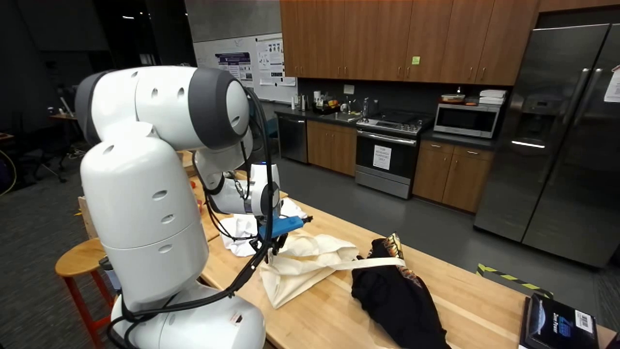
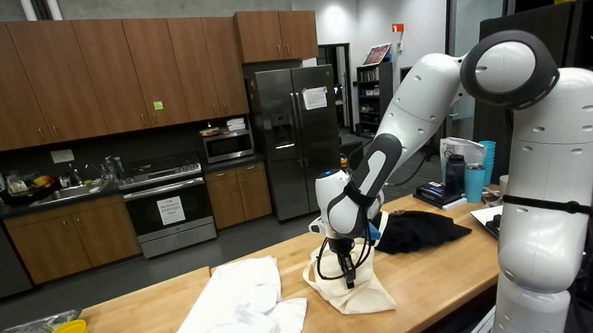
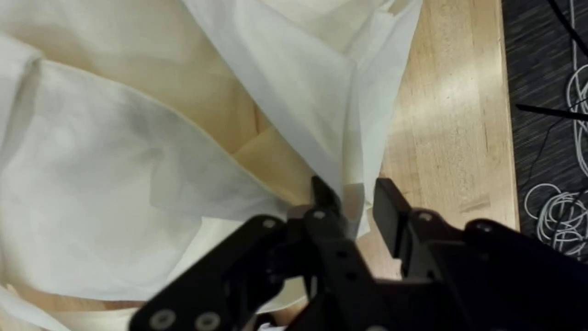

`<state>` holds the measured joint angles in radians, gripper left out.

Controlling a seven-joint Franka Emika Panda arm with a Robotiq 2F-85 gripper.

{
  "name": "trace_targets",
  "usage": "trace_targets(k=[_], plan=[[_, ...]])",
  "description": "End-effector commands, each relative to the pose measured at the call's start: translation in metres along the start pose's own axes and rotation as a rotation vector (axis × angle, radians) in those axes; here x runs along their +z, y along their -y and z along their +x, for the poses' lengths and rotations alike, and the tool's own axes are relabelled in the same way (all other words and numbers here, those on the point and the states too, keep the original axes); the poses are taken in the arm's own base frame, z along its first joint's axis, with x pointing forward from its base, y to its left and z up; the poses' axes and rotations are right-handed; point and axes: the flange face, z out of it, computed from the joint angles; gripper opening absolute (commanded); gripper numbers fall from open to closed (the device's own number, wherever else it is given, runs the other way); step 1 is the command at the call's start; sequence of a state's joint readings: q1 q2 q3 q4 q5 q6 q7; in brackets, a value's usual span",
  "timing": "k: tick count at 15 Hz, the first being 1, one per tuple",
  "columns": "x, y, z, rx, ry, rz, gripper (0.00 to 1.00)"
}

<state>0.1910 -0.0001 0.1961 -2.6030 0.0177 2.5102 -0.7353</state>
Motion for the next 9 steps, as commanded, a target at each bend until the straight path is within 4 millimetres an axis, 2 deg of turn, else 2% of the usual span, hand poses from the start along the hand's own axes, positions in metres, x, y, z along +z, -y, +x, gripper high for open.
trace_targets(k=[1, 3, 6, 9], plan=[[-0.006, -0.011, -0.013, 0.027, 0.023, -0.058, 0.62], [-0.025, -0.027, -0.028, 0.050, 0.025, -0.124, 0.77], [-0.067, -0.051, -0.051, 0.090, -0.021, -0.214, 0.98], [-0.122, -0.074, -0.077, 0.174, -0.128, -0.277, 1.00]])
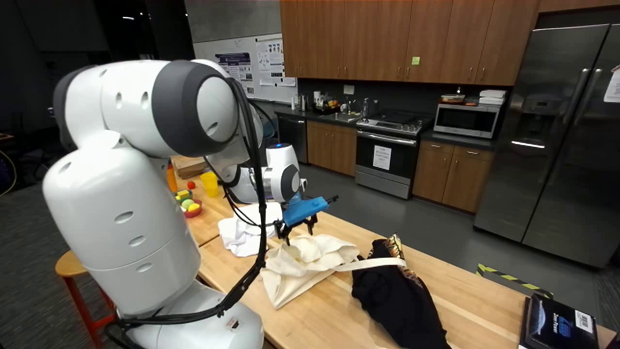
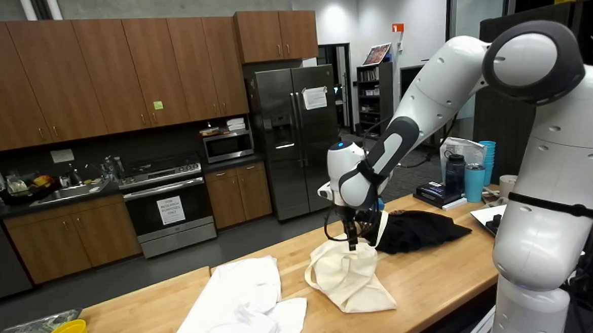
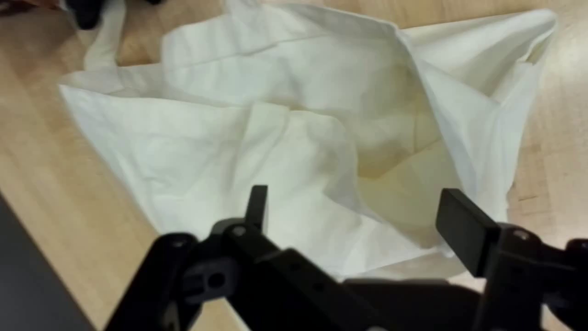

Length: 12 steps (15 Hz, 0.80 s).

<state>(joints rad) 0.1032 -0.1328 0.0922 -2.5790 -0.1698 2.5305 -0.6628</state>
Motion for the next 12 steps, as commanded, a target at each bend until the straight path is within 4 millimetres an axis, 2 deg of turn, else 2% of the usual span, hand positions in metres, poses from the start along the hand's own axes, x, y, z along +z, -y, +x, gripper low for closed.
trace_targets(k=[1, 3, 5, 9, 12], plan=[[-0.065, -0.033, -0.030, 0.117, -0.136, -0.069, 1.00], [-0.088, -0.055, -0.051, 0.230, -0.214, -0.048, 1.00], [-0.094, -0.079, -0.088, 0.365, -0.252, -0.039, 1.00], [-0.065, -0.112, -0.179, 0.628, -0.267, 0.017, 1.00], [-0.035, -0.116, -0.235, 0.819, -0.270, 0.073, 1.00]])
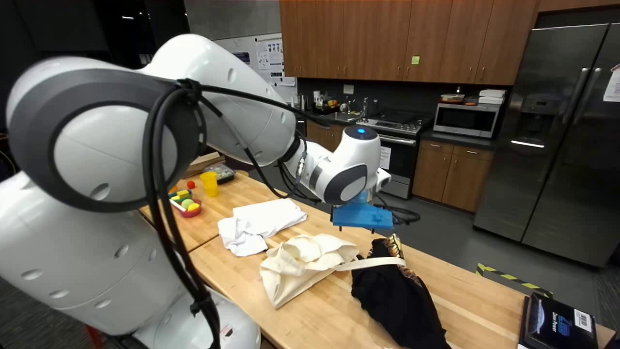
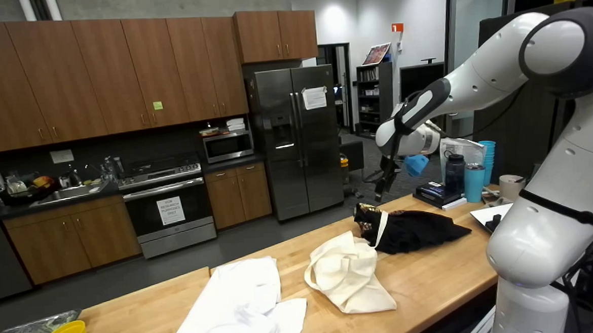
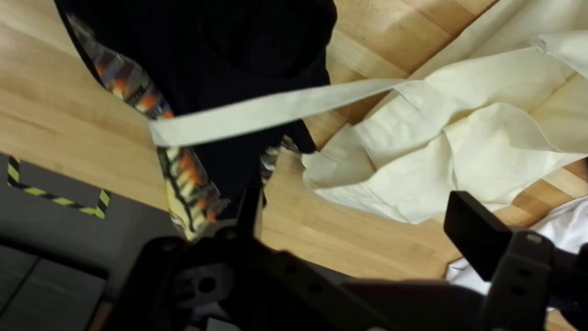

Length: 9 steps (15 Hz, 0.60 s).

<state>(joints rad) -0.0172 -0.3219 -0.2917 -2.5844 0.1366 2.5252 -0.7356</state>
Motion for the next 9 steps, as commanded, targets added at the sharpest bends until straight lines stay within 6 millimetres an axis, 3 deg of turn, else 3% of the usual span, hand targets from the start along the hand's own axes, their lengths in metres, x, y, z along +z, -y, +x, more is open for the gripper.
trace_targets(k=[1, 4, 9], plan=[[0.015, -0.036, -0.045, 0.209, -0.003, 0.048, 1.00], [0.029, -0.050, -0.069, 0.395, -0.026, 0.105, 1.00], [0.069, -0.057, -0.072, 0.651, 0.017, 0.249, 1.00]])
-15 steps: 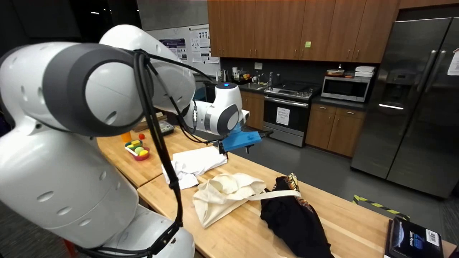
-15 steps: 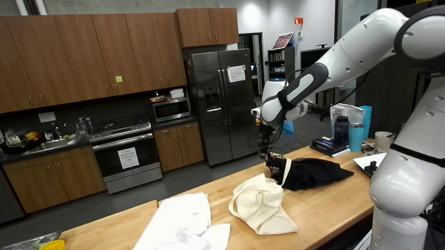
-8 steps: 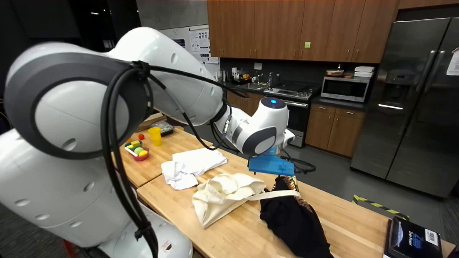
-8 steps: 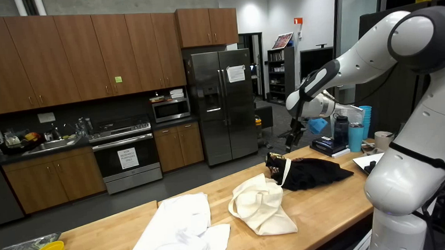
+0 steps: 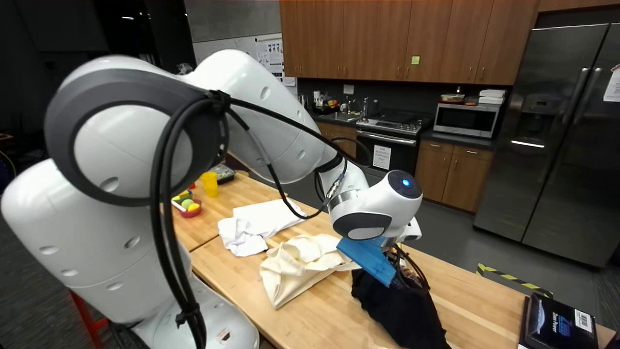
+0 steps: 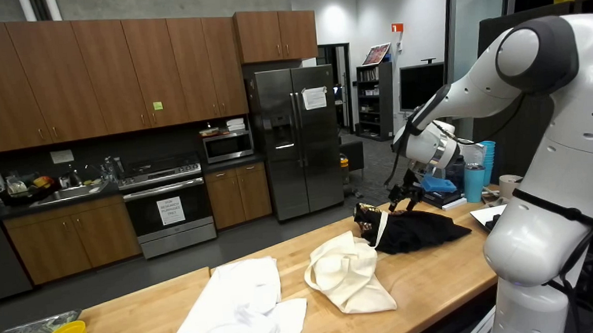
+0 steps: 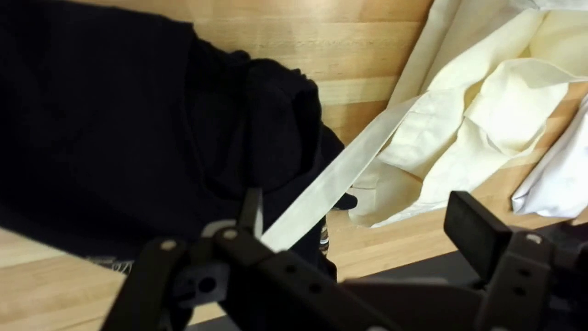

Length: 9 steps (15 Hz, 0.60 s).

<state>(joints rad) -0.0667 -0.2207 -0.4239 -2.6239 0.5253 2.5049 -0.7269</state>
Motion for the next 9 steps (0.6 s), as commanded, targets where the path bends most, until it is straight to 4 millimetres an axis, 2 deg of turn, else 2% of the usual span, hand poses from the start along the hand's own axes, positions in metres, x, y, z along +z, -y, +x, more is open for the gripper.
trace_targets(k=[1, 2, 5, 9], plan=[[0.030, -0.009, 0.009, 0.172, 0.072, 0.075, 1.00], [0.039, -0.010, 0.011, 0.214, 0.112, 0.091, 1.00], [0.048, -0.006, 0.024, 0.274, 0.222, 0.156, 1.00], [0.037, 0.000, 0.053, 0.299, 0.272, 0.146, 1.00]])
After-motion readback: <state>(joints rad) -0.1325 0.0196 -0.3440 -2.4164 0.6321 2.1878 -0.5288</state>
